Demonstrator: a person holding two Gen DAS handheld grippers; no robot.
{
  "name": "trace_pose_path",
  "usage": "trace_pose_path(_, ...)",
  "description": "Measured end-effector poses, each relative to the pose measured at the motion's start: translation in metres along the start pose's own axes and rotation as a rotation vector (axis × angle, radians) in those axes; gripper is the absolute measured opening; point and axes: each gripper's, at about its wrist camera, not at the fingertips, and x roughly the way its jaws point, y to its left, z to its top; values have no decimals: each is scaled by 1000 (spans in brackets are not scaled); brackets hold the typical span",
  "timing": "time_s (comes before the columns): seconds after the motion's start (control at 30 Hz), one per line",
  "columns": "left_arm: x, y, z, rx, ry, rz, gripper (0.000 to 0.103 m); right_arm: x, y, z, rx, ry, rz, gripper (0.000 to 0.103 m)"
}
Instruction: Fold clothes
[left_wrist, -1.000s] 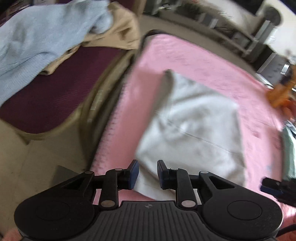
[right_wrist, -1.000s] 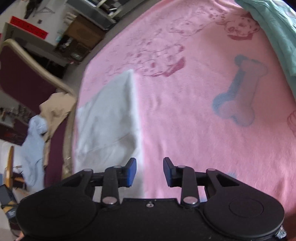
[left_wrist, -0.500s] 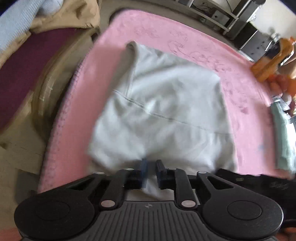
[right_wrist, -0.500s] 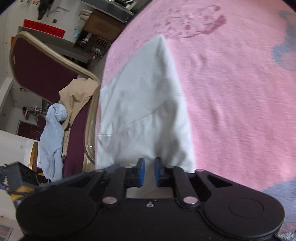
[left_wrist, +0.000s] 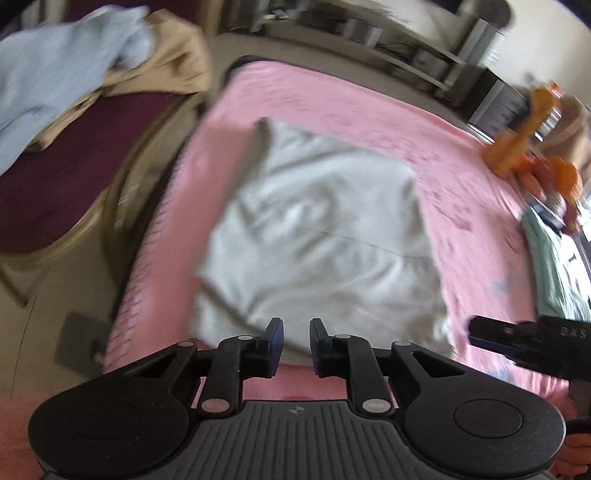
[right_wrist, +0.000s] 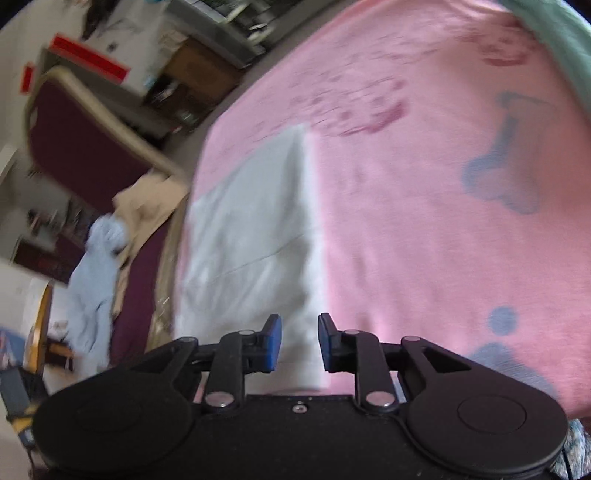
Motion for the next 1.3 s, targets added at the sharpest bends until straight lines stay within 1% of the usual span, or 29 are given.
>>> trace_pose_path(0.17, 18, -21, -4, 90, 32, -72, 17, 18, 22, -14, -92, 57, 66, 22)
trace_pose_path(0.23, 29, -26, -5, 122, 76, -64, 18, 29, 23, -18, -101, 78, 69, 22)
trace_pose_path(0.3, 37, -29, -9, 161, 113, -34, 22, 35, 17, -22, -93, 88, 41, 11)
trace_pose_path(0.33, 39, -31, -11, 179, 123, -18, 22, 34, 15, -21, -78, 94, 39, 11)
trace_pose_path(0.4, 35, -31, -13, 186, 133, -13, 23, 30, 14, -19, -56, 110, 23, 11)
trace_pose_path(0.47, 30, -25, -14, 162, 139, -9, 23, 25, 16, -18, -71, 108, -5, 12)
trace_pose_path(0.53, 22, -15, -12, 112, 108, -8, 23, 16, 20, -17, -109, 86, -27, 16)
trace_pose_path(0.6, 10, -2, -7, 43, 59, -20, 23, 5, 22, -12, -116, 54, -25, 22)
trace_pose_path(0.67, 1, 11, 0, -30, 7, -19, 24, -5, 22, -5, -108, 20, -16, 22)
trace_pose_path(0.7, -2, 16, 4, -51, -17, -6, 26, -10, 22, -2, -103, 5, -8, 23)
trace_pose_path(0.87, -6, 31, 34, -90, -78, 41, 32, -26, 24, 19, -84, -61, 11, 25)
trace_pose_path(0.93, -4, 35, 50, -88, -95, 55, 37, -32, 28, 28, -98, -82, 7, 28)
trace_pose_path(0.97, 0, 40, 58, -101, -87, 49, 39, -34, 30, 33, -105, -89, 4, 32)
trace_pose_path(1.0, 5, 45, 66, -114, -79, 44, 39, -35, 32, 37, -112, -97, 1, 33)
trace_pose_path(1.1, 24, 58, 84, -166, -28, 35, 39, -37, 32, 48, -122, -113, -24, 33)
trace_pose_path(1.17, 33, 62, 90, -191, 1, 49, 39, -36, 33, 54, -124, -124, -39, 35)
trace_pose_path(1.2, 35, 62, 90, -191, 6, 63, 40, -35, 33, 57, -125, -130, -46, 39)
trace_pose_path(1.27, 38, 59, 91, -172, 9, 94, 39, -31, 32, 60, -134, -135, -67, 40)
trace_pose_path(1.3, 40, 55, 94, -152, 6, 74, 40, -27, 32, 62, -139, -133, -82, 40)
